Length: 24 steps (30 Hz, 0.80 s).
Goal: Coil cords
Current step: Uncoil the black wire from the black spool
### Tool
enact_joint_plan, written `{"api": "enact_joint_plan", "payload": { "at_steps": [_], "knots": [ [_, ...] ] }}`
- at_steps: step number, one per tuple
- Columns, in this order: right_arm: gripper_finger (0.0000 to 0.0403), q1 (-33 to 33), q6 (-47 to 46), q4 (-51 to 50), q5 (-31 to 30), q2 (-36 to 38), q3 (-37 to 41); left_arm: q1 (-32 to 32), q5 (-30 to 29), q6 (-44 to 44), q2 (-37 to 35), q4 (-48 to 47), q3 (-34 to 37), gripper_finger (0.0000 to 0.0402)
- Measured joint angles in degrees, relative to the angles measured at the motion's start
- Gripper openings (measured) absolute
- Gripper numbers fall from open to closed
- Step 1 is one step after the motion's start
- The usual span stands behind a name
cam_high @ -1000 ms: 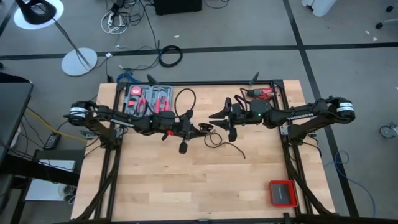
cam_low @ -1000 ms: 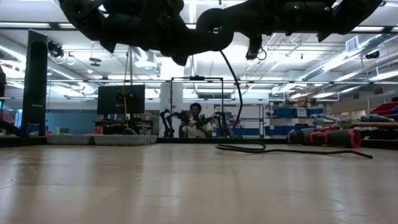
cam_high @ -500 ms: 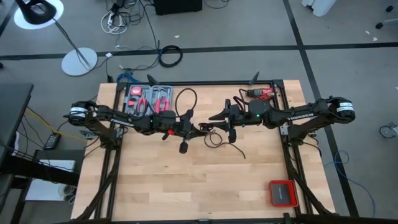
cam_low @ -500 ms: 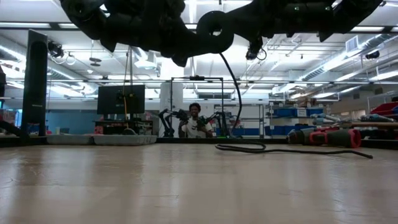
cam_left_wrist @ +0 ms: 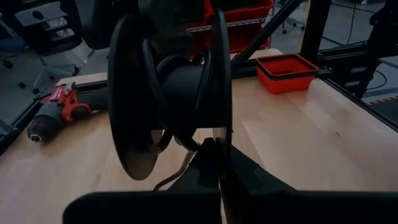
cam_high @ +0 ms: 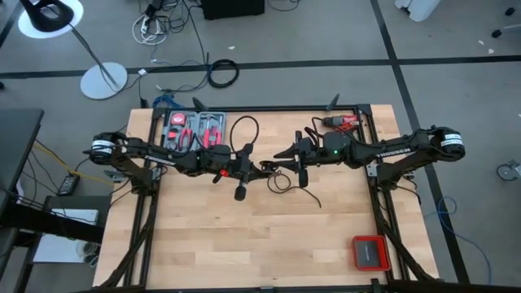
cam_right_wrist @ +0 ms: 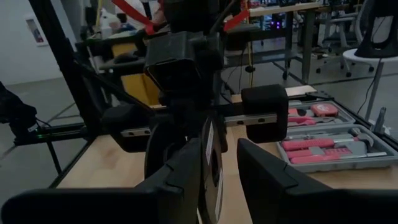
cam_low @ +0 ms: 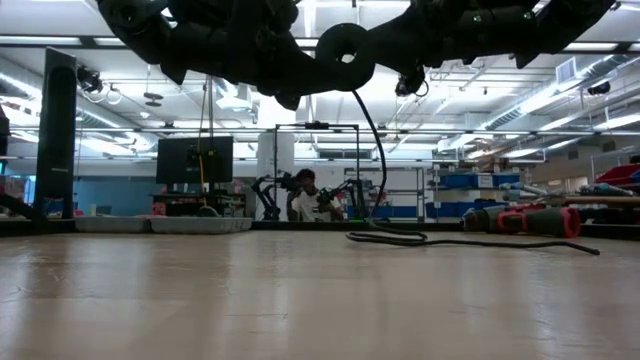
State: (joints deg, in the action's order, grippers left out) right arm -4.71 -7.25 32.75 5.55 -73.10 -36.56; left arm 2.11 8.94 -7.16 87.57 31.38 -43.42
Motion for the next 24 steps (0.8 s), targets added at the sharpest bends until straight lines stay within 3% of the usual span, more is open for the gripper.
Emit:
{"api": "enact_joint_plan", "payload": {
  "at_steps": [24],
  "knots": [
    [0.0103,0.48,1.23,2.66,1.42,-0.02,0.0,0.09,0.18,0.21,0.0,-0.54,0.02,0.0]
  ]
}}
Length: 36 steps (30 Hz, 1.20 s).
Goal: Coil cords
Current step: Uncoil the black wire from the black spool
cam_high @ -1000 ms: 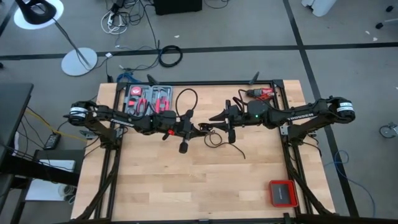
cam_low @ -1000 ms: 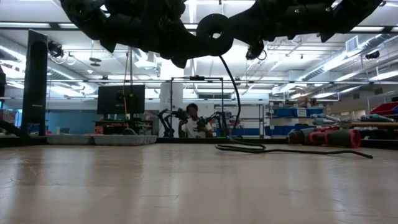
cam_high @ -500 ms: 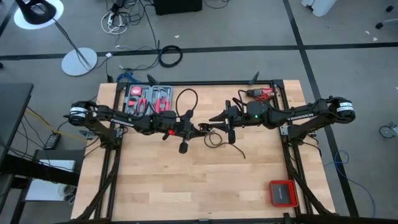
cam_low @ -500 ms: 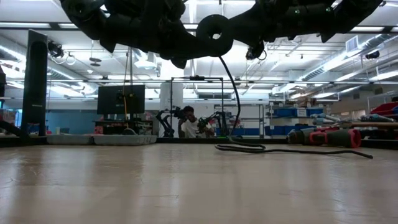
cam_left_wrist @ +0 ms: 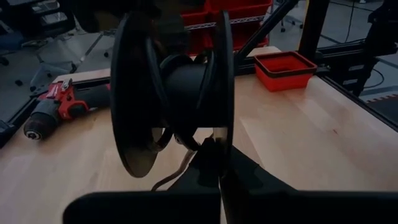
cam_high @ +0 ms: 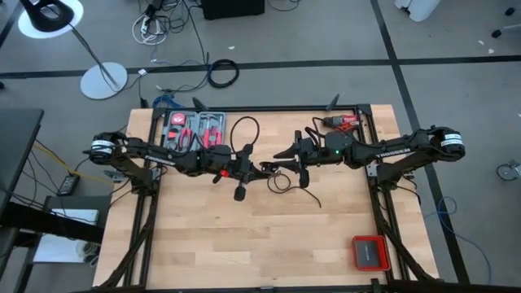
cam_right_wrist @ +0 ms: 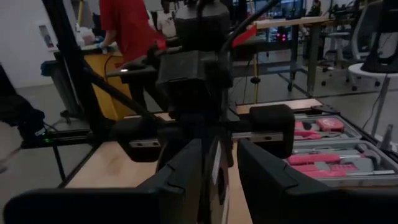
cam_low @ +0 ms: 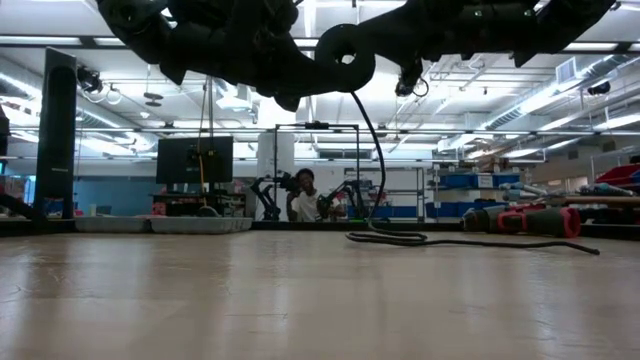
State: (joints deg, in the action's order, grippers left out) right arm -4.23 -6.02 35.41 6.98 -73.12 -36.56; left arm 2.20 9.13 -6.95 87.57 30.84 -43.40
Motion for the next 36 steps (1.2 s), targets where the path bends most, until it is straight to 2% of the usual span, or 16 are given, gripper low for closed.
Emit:
{"api": "enact_joint_plan", "payload": {
  "at_steps": [8,19,36],
  "knots": [
    [0.0103,0.07,-0.3,-0.58,-0.28,-1.04,0.02,0.0,-0.02,-0.1,0.0,0.03,0.0,0.0],
    [0.0103,-1.45,-0.97,5.01,2.24,-8.31,0.0,0.3,-0.15,-0.21,0.0,-2.45,0.12,0.0],
    [0.0103,-2.25,-2.39,6.65,3.7,-10.14,-0.04,0.42,-0.57,-0.42,0.04,-3.09,0.13,0.0]
  ]
}}
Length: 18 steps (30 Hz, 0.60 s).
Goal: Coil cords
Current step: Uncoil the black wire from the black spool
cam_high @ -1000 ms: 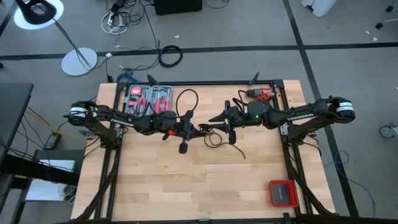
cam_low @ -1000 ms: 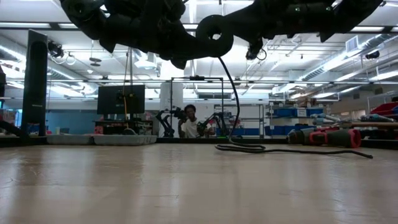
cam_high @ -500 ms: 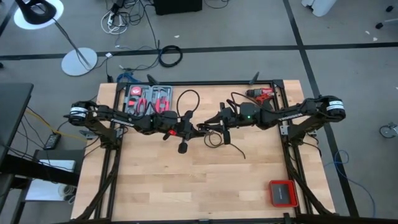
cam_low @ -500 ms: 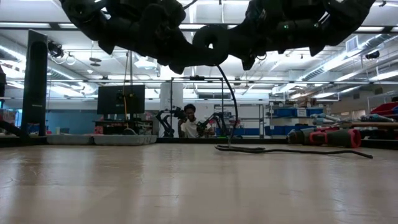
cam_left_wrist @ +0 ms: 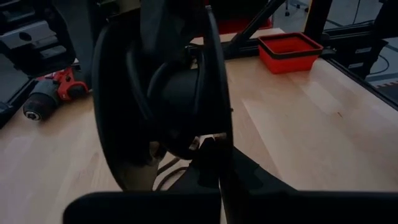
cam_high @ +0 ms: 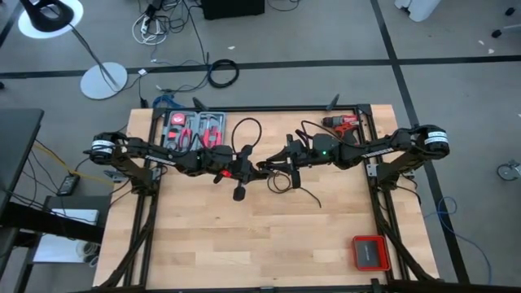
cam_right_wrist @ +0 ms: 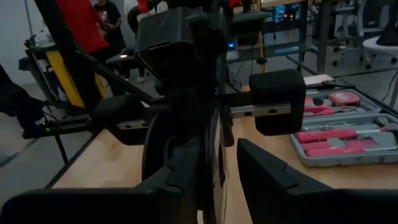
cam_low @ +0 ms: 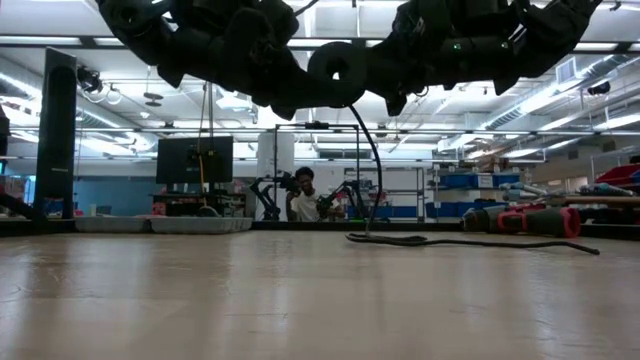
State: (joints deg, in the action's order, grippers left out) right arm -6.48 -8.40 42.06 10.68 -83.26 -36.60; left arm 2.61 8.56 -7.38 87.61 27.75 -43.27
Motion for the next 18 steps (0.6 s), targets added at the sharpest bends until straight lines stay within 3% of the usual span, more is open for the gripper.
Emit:
{"api": "enact_joint_plan", "payload": {
  "at_steps": [7,13,18],
  "knots": [
    [0.0099,0.02,0.3,0.2,-0.77,0.0,0.02,0.0,-0.89,-0.04,0.0,0.04,-0.02,0.0],
    [0.002,0.0,1.17,0.2,-1.8,-0.02,0.02,-0.01,-3.13,0.02,0.0,0.02,-0.08,0.0003],
    [0.0013,0.0,0.95,0.29,-2.51,-0.02,0.02,-0.15,-5.03,0.11,-0.02,0.7,-0.11,0.0039]
  ]
}}
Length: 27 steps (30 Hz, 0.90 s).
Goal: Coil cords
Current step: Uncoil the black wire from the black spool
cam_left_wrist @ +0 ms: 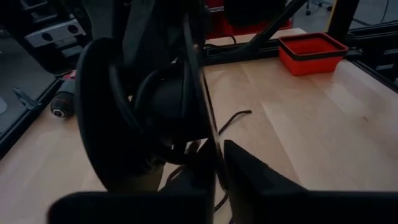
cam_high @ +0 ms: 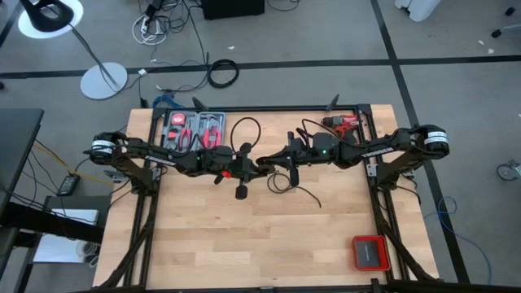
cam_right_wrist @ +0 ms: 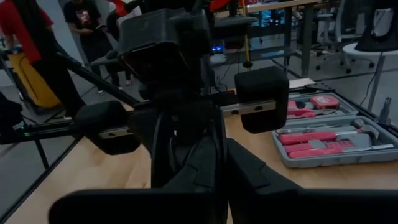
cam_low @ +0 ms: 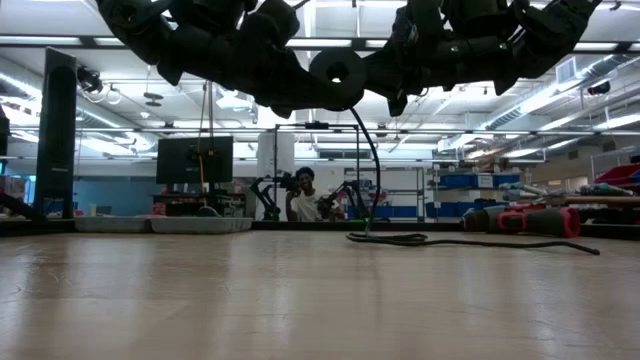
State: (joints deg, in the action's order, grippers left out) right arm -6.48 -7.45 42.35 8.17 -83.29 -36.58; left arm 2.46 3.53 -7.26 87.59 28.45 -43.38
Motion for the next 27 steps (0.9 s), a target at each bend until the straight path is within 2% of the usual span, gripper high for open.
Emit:
{"api": "enact_joint_plan", "payload": {
  "at_steps": [5,9,21,27],
  "knots": [
    [0.0013,0.0,0.01,-0.07,-0.23,0.0,0.0,-0.04,0.0,0.3,0.0,-0.23,0.0,0.0089],
    [0.0013,0.0,0.07,-0.36,0.02,0.0,0.0,-0.02,-0.16,0.32,-0.22,-1.54,-0.01,0.0108],
    [0.0013,0.07,1.67,-2.95,0.21,2.42,0.05,0.81,-2.66,0.2,-9.88,-14.13,-0.13,0.0108],
    [0.0013,0.08,1.69,-3.63,0.23,2.49,0.07,0.52,-2.86,0.44,-10.5,-15.43,-0.13,0.0108]
  ]
}}
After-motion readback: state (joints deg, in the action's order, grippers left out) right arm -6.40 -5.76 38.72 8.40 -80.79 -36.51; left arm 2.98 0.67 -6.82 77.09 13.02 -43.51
